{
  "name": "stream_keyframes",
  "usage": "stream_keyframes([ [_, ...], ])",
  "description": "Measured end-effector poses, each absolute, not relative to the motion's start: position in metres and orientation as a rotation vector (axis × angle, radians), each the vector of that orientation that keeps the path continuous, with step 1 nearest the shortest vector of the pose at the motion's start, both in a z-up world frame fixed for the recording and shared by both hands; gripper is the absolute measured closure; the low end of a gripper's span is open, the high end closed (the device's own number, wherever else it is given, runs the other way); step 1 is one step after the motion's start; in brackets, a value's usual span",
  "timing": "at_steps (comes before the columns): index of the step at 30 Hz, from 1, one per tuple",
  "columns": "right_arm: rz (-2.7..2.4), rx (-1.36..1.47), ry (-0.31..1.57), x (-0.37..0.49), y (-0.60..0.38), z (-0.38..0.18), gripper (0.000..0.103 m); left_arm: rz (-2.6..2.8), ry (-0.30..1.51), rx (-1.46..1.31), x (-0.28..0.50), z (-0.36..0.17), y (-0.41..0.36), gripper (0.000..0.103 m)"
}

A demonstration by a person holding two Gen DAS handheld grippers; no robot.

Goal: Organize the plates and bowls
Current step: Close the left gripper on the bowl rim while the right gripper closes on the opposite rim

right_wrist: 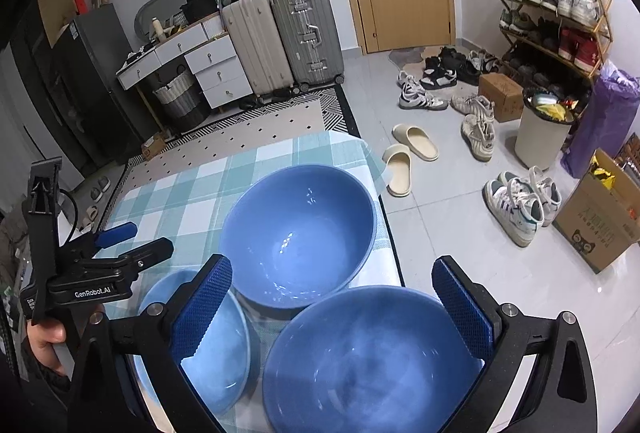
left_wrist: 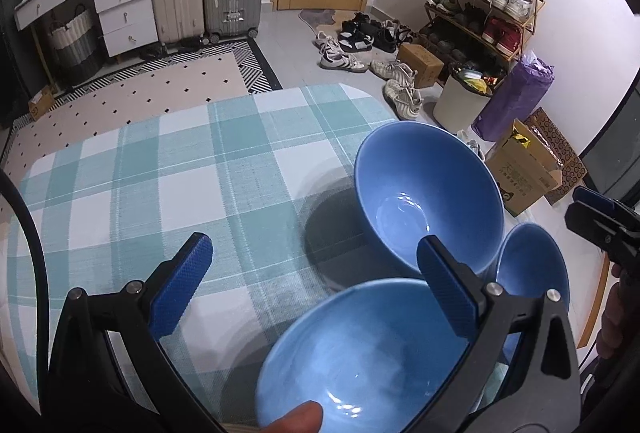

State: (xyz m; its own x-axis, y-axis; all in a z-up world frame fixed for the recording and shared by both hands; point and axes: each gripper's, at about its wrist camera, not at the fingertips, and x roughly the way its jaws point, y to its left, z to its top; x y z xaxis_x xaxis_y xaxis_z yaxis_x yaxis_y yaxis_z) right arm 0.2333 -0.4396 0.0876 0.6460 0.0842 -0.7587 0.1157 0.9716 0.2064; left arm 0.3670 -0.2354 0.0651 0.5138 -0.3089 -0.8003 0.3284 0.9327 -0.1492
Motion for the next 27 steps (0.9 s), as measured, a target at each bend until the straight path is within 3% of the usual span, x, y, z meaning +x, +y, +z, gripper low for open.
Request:
stream_keyframes([
  [4,-0.019,0.267,0.897,0.246,-0.447,0.075,0.001,-0.388,0.988,0.024,0.379,0.054,-0.246,0.002],
  [8,-0.016,0.282,0.914,0.258,-0.454,0.064,0.003,-0.403,1.018,0.033,0.39,0.043,-0.258,0.009],
  [13,-0.007,0.297,0.95,0.271,-0.459,0.049,0.021,-0.407,1.066,0.032,0.402,0.029,-0.268,0.021],
  [17,0.005,0.31,0.974,0.28,-0.461,0.036,0.029,-0.423,1.094,0.014,0.411,0.018,-0.274,0.034],
  [21,0.005,0.311,0.986,0.285,-0.462,0.028,0.03,-0.423,1.111,-0.006,0.42,0.009,-0.275,0.038],
  [27,0.01,0.319,0.995,0.294,-0.466,0.016,0.044,-0.442,1.131,-0.017,0.428,0.0,-0.282,0.048],
])
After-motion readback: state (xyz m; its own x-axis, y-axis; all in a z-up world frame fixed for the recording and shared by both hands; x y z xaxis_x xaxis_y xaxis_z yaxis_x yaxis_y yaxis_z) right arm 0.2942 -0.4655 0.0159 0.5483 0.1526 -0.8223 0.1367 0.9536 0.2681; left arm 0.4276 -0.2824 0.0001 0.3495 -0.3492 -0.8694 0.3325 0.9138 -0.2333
